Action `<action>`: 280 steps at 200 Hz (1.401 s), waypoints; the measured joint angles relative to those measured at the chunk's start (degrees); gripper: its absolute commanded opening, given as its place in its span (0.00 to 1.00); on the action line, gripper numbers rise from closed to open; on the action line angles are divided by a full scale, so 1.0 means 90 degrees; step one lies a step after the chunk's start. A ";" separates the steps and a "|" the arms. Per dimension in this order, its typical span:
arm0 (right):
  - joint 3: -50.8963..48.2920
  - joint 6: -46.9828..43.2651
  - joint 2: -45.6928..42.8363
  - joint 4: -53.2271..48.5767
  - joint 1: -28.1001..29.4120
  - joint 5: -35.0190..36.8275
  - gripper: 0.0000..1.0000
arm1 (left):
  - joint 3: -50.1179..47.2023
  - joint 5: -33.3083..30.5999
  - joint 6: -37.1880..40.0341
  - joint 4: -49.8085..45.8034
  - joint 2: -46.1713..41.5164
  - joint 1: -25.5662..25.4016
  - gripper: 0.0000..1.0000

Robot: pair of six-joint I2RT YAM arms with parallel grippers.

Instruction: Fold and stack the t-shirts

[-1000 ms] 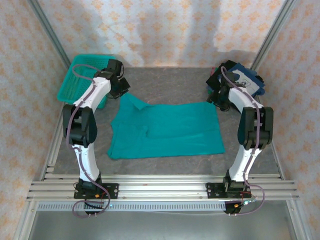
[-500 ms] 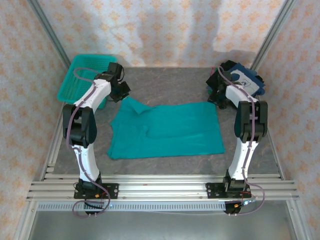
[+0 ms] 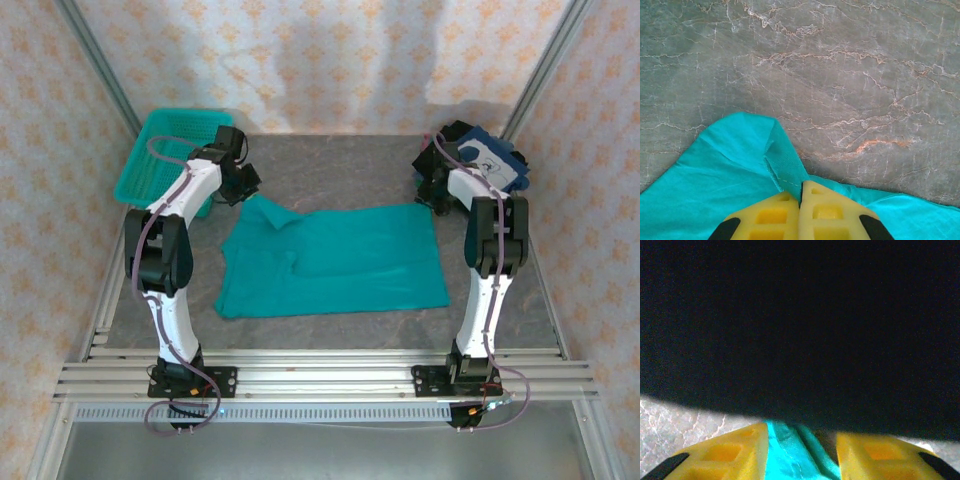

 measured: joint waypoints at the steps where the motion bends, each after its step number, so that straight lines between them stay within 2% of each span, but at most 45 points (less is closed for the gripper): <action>1: 0.0002 0.0010 0.0002 0.0002 0.0000 0.0000 0.34 | 0.0000 0.0000 0.0002 0.0000 -0.0002 0.0000 0.00; 46: 0.0080 0.0058 0.0063 0.0051 0.0000 0.0019 0.06 | 0.0000 0.0000 0.0087 -0.0058 -0.0080 0.0000 0.00; 70: 0.0036 0.0078 0.0032 0.0119 0.0000 0.0063 0.00 | 0.0000 0.0000 0.0104 -0.0117 -0.0121 0.0000 0.00; 96: -0.0350 0.0061 -0.0362 0.0260 -0.0002 0.0148 0.00 | 0.0002 0.0041 0.0112 -0.0148 -0.0340 0.0000 0.00; 159: -0.1343 0.0036 -0.2001 0.0583 -0.0002 0.0192 0.00 | -0.0138 0.0223 0.0102 -0.0158 -0.1095 0.0002 0.00; 212: -0.2171 0.0034 -0.2669 0.0648 -0.0002 0.0170 0.00 | -0.1268 0.0384 -0.0017 -0.0131 -0.1948 0.0010 0.00; 280: -0.3218 0.0041 -0.3764 0.0648 -0.0002 0.0092 0.00 | -0.2922 0.0491 -0.0352 -0.0136 -0.3606 0.0012 0.00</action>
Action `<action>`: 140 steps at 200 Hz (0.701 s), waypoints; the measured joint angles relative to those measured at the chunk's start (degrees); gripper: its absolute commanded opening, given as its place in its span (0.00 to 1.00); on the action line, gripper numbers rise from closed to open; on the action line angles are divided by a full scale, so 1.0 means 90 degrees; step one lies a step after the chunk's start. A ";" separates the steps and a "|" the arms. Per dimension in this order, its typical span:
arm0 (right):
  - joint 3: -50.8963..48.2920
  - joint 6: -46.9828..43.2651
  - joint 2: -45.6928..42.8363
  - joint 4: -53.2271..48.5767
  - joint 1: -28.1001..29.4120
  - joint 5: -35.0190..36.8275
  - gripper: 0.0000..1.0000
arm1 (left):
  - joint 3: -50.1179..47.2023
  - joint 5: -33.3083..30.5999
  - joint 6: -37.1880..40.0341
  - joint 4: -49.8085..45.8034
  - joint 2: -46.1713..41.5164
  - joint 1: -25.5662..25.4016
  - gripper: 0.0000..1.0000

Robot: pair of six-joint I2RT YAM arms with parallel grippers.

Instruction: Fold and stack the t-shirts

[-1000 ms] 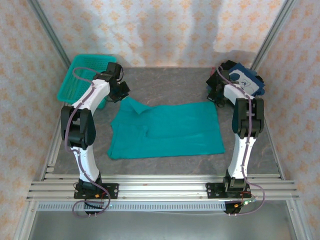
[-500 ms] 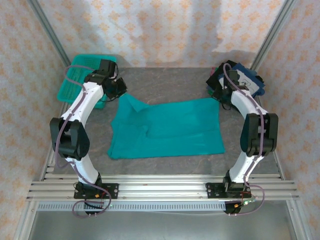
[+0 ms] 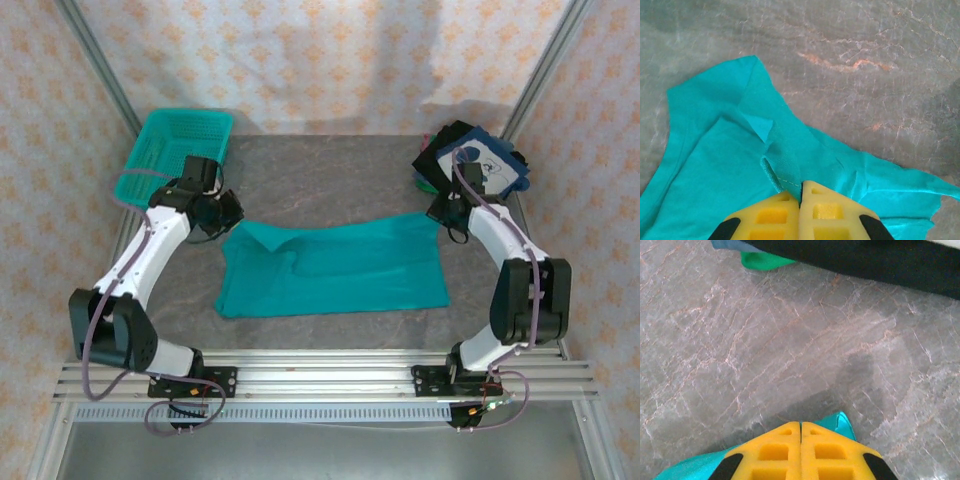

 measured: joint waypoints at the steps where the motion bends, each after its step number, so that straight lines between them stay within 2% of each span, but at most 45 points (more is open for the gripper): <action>1: -0.0024 0.0000 -0.0027 -0.0002 0.0000 -0.0002 0.00 | -0.0034 0.0007 -0.0022 -0.0002 -0.0041 0.0000 0.00; 41: -0.0767 0.0061 -0.0612 -0.0010 0.0000 -0.0100 0.00 | -0.0838 0.0083 -0.0223 -0.0022 -0.0787 0.0000 0.00; 102: -0.1821 0.0165 -0.1411 -0.0078 0.0000 -0.0189 0.00 | -0.1756 -0.0080 -0.0274 -0.0117 -0.1246 0.0000 0.00; 119: -0.2050 0.0194 -0.1479 -0.0080 0.0000 -0.0194 0.04 | -0.1996 -0.0095 -0.0282 -0.0112 -0.1299 0.0000 0.00; 140: -0.2322 0.0260 -0.1591 -0.0100 0.0000 -0.0192 0.14 | -0.2424 -0.0112 -0.0350 -0.0061 -0.1324 0.0000 0.00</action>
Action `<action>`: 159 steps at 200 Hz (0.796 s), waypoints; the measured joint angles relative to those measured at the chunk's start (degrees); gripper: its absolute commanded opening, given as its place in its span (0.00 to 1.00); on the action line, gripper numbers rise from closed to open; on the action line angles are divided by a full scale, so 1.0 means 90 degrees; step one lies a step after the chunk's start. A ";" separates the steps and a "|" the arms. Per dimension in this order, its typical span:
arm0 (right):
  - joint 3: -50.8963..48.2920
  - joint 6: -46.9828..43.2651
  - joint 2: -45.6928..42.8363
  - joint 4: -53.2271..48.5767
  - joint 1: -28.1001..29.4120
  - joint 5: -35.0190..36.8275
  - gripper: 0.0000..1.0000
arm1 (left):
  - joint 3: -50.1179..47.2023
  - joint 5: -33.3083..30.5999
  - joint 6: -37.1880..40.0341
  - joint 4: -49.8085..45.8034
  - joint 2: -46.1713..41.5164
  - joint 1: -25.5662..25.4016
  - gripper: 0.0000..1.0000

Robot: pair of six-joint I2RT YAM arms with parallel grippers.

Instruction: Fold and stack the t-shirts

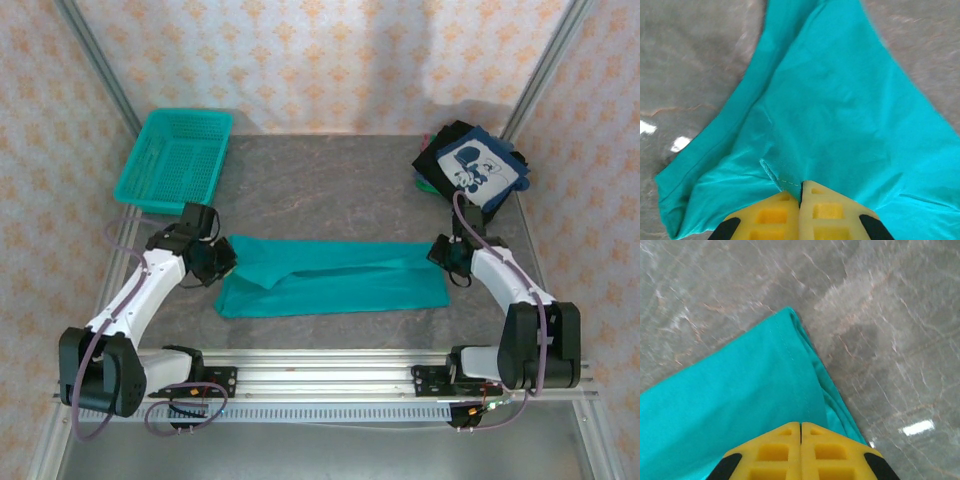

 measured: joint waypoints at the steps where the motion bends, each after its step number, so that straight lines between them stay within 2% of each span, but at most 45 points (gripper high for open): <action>1: -0.0017 0.0015 -0.0010 -0.0002 0.0000 0.0000 0.15 | -0.0015 0.0000 -0.0002 0.0000 0.0000 0.0000 0.00; 12: -0.0151 0.0114 -0.0070 -0.0015 0.0000 0.0000 0.27 | -0.0245 0.0000 -0.0041 0.0027 -0.0012 0.0000 0.00; 19: -0.0221 0.0172 -0.0100 -0.0029 -0.0002 0.0002 0.40 | -0.0396 0.0000 -0.0058 0.0049 -0.0019 0.0000 0.10; 26: -0.0274 0.0248 -0.0117 -0.0051 -0.0007 0.0005 0.47 | -0.0520 0.0000 -0.0092 0.0078 -0.0029 0.0000 0.18; 35: -0.0325 0.0323 -0.0129 -0.0092 -0.0012 0.0039 0.53 | -0.0663 0.0007 -0.0148 0.0131 -0.0049 0.0000 0.30; 42: -0.0338 0.0396 -0.0143 -0.0141 -0.0012 0.0078 0.57 | -0.0748 0.0005 -0.0189 0.0158 -0.0073 0.0000 0.44; 48: -0.0340 0.0464 -0.0170 -0.0185 -0.0010 0.0117 0.59 | -0.0816 0.0012 -0.0219 0.0165 -0.0104 0.0000 0.52; 73: -0.0352 0.0738 -0.0532 -0.0282 -0.0012 0.0236 0.68 | -0.0930 0.0024 -0.0316 0.0160 -0.0571 0.0000 0.67; 91: -0.0359 0.0923 -0.0964 -0.0270 -0.0012 0.0194 0.74 | -0.0930 0.0022 -0.0374 0.0155 -0.1127 0.0000 0.72; 112: -0.0359 0.1020 -0.1217 -0.0092 -0.0010 -0.0219 0.79 | -0.0923 0.0002 -0.0376 0.0124 -0.1552 -0.0002 0.73; 136: -0.0359 0.1054 -0.1171 0.0097 0.0029 -0.0891 0.79 | -0.0865 0.0034 -0.0357 0.0012 -0.1496 -0.0097 0.71; 159: -0.0321 0.0976 -0.0947 0.0153 0.0352 -0.1535 0.79 | -0.0692 0.0083 -0.0350 -0.0036 -0.1141 -0.0651 0.65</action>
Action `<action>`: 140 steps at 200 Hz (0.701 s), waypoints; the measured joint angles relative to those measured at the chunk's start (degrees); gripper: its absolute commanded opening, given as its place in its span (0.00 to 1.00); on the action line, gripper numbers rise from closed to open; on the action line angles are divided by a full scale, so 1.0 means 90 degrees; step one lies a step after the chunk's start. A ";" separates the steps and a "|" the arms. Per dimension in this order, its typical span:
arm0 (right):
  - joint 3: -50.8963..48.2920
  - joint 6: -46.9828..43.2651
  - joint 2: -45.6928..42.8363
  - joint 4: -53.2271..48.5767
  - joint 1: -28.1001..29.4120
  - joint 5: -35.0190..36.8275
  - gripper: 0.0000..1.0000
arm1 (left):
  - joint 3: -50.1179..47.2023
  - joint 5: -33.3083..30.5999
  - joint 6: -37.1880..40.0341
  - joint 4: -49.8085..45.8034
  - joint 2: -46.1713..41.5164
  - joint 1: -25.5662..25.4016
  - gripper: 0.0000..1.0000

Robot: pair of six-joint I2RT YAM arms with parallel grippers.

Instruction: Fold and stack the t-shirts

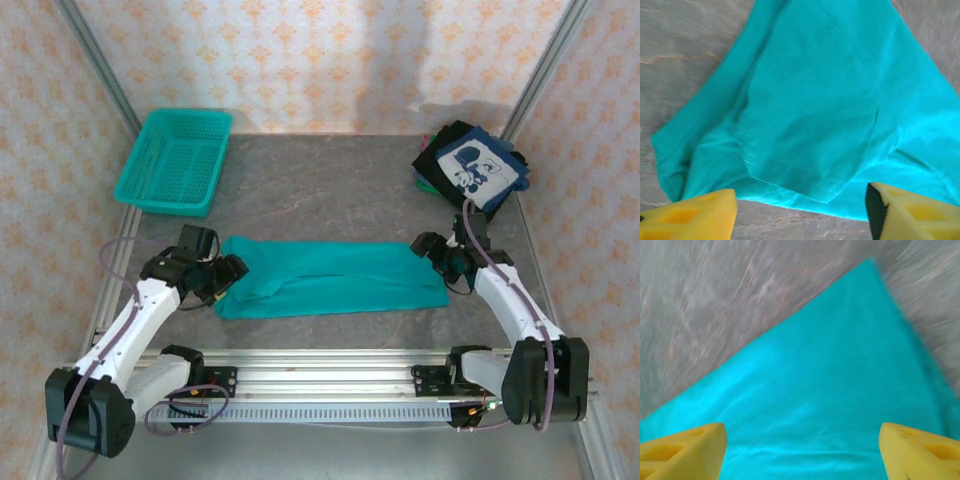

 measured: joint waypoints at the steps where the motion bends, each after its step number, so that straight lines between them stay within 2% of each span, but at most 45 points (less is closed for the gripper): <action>1: 0.0002 -0.0002 0.0007 0.0000 0.0012 -0.0012 0.79 | 0.0010 -0.0002 0.0002 0.0000 0.0015 -0.0022 0.65; 31: 0.0138 -0.0160 0.0437 -0.0036 0.0690 -0.0476 0.78 | 0.0478 0.0005 0.0068 -0.0005 0.0750 -0.0906 0.57; 58: 0.0117 -0.0158 0.0534 -0.0036 0.0794 -0.0566 0.78 | 0.1098 -0.0284 0.0277 -0.0311 0.1542 -0.1630 0.55; 112: 0.0119 -0.0165 0.0522 -0.0041 0.0794 -0.0554 0.78 | 0.2642 -0.1787 0.1132 -0.1205 0.3551 -0.3089 0.44; 140: 0.0117 -0.0165 0.0491 -0.0056 0.0794 -0.0532 0.78 | 0.2902 -0.2426 0.1511 -0.1484 0.4435 -0.3412 0.42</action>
